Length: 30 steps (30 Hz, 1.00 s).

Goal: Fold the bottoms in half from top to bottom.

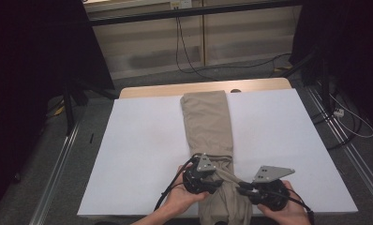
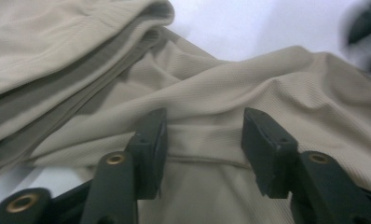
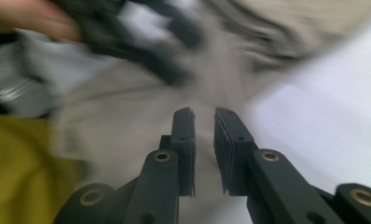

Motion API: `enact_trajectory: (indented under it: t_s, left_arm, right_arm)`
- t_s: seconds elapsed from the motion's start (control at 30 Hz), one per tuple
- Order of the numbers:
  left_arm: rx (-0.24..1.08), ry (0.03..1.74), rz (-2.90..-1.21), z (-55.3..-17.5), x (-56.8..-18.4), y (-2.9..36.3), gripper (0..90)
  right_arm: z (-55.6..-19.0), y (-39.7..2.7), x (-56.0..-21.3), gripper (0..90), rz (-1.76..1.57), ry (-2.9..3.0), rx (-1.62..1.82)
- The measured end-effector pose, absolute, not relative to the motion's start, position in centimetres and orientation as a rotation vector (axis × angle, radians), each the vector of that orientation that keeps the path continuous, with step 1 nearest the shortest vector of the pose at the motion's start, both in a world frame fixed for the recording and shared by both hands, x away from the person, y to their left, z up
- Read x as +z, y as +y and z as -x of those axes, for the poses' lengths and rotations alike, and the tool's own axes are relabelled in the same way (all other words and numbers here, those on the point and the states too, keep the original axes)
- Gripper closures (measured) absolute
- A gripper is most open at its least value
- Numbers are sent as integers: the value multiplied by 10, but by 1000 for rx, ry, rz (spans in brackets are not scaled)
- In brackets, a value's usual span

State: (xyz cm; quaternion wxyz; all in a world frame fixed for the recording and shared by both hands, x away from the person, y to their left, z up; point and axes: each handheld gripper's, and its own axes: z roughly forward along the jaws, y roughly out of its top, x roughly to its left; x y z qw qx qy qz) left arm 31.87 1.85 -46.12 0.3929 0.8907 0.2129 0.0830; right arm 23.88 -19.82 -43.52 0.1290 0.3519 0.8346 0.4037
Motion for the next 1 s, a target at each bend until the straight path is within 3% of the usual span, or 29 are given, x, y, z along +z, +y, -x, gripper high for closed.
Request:
enact_trajectory:
  t_s: [0.03, 0.1, 0.13, 0.27, 0.3, 0.37, 0.4, 0.7, 0.77, 0.8, 0.87, 0.93, 1.0]
  left_arm:
    - [222, 529, -2263, -318, -461, 17, 563]
    - [195, 545, -2258, -318, -459, 18, 791]
    - [182, 556, -2253, -319, -459, 18, 858]
    - [114, 591, -2205, -322, -452, 26, 892]
    - [108, 591, -2204, -323, -449, 29, 892]
    - [98, 599, -2195, -323, -444, 33, 893]
    - [103, 602, -2182, -322, -441, 35, 893]
    - [110, 619, -2204, -318, -417, 60, 891]
    - [111, 646, -2219, -318, -425, 65, 880]
    - [114, 661, -2215, -319, -428, 67, 851]
    - [132, 693, -2205, -317, -436, 72, 663]
    - [146, 665, -2226, -311, -438, 76, 582]
    - [147, 617, -2234, -299, -436, 79, 543]
  right_arm:
    - [-237, -191, -438, 742, -1004, 2460, 1164]
    - [-236, -181, -445, 667, -961, 2518, 1155]
    - [-235, -176, -448, 632, -943, 2544, 1147]
    - [-231, -163, -454, 611, -881, 2591, 1130]
    - [-231, -159, -456, 649, -871, 2594, 1104]
    - [-230, -155, -459, 836, -852, 2592, 1044]
    - [-230, -155, -458, 880, -858, 2597, 1051]
    - [-227, -141, -426, 889, -838, 2574, 1345]
    - [-230, -133, -431, 844, -832, 2599, 1329]
    - [-232, -129, -437, 756, -838, 2622, 1307]
    - [-233, -126, -443, 623, -858, 2628, 1264]
    - [-231, -131, -444, 587, -866, 2619, 1255]
    - [-230, -140, -442, 611, -881, 2589, 1234]
